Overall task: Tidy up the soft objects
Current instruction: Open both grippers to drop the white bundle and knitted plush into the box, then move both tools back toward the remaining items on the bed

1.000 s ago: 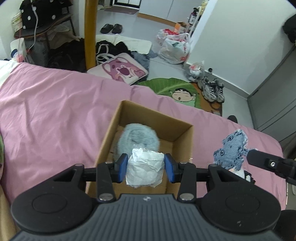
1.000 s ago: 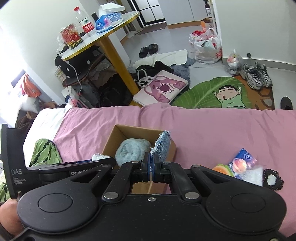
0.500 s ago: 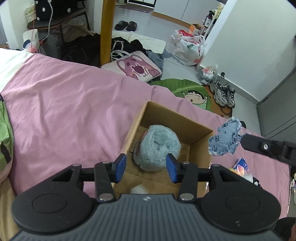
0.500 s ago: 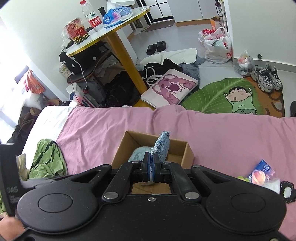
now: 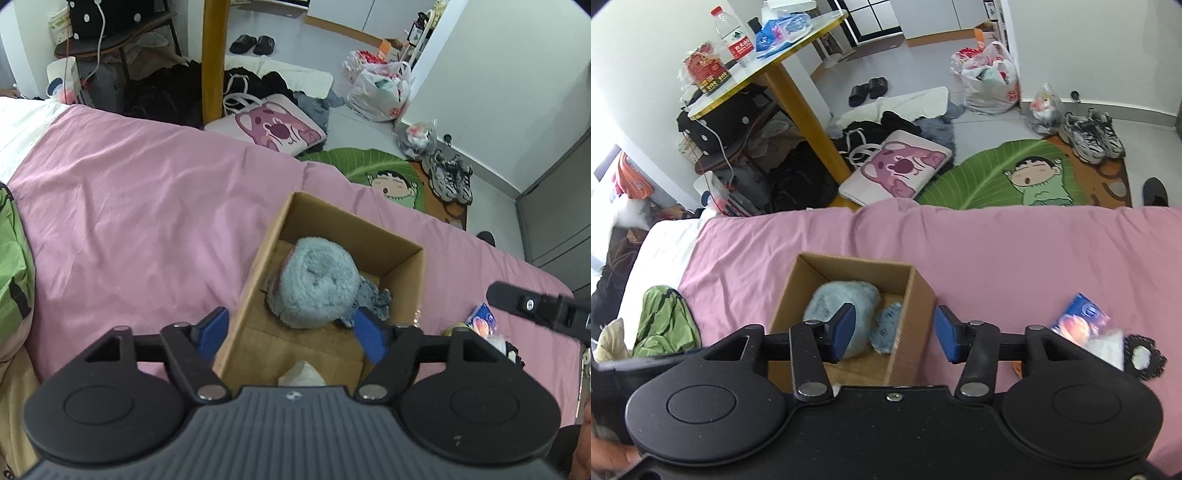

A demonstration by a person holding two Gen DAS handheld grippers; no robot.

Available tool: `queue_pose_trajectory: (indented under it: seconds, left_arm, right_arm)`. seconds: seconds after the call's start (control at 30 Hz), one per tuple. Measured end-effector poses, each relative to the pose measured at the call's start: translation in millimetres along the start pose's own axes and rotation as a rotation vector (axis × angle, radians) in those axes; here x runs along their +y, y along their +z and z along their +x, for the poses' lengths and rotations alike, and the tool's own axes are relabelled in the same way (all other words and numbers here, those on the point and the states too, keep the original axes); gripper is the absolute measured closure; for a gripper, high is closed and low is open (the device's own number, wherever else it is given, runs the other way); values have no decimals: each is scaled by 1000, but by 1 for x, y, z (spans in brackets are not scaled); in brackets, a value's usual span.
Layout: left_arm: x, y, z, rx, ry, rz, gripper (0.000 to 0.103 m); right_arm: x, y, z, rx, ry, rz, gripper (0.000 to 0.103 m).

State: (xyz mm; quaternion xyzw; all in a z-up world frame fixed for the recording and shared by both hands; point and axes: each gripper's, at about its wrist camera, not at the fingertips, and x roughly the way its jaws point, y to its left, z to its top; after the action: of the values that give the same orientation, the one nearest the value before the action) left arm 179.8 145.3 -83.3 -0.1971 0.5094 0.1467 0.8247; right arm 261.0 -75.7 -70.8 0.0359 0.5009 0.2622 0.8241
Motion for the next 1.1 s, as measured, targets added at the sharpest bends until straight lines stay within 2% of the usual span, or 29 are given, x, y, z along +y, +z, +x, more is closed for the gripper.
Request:
queue_pose_trajectory:
  seconds: [0.13, 0.3, 0.47, 0.63, 0.67, 0.83, 1.1]
  left_arm:
    - [-9, -2, -6, 8, 19, 20, 22]
    - [-21, -5, -12, 10, 13, 49, 18]
    - [-37, -9, -21, -2, 18, 71, 12]
    - [-56, -16, -29, -20, 10, 105, 5]
    - [-60, -17, -30, -24, 7, 114, 1]
    - [-82, -23, -41, -60, -1, 146, 1]
    - [-107, -36, -55, -106, -19, 122, 1]
  right_arm:
    - [-10, -8, -8, 5, -14, 1, 42]
    - [-22, -15, -21, -4, -3, 16, 21]
    - [-35, -18, -37, -31, -12, 17, 7]
    - [-50, -21, -54, -64, -7, 25, 2]
    - [-52, -22, -58, -75, -3, 26, 1]
    - [-65, -28, -70, -96, 11, 33, 0]
    - [-93, -41, -93, -146, 31, 48, 0]
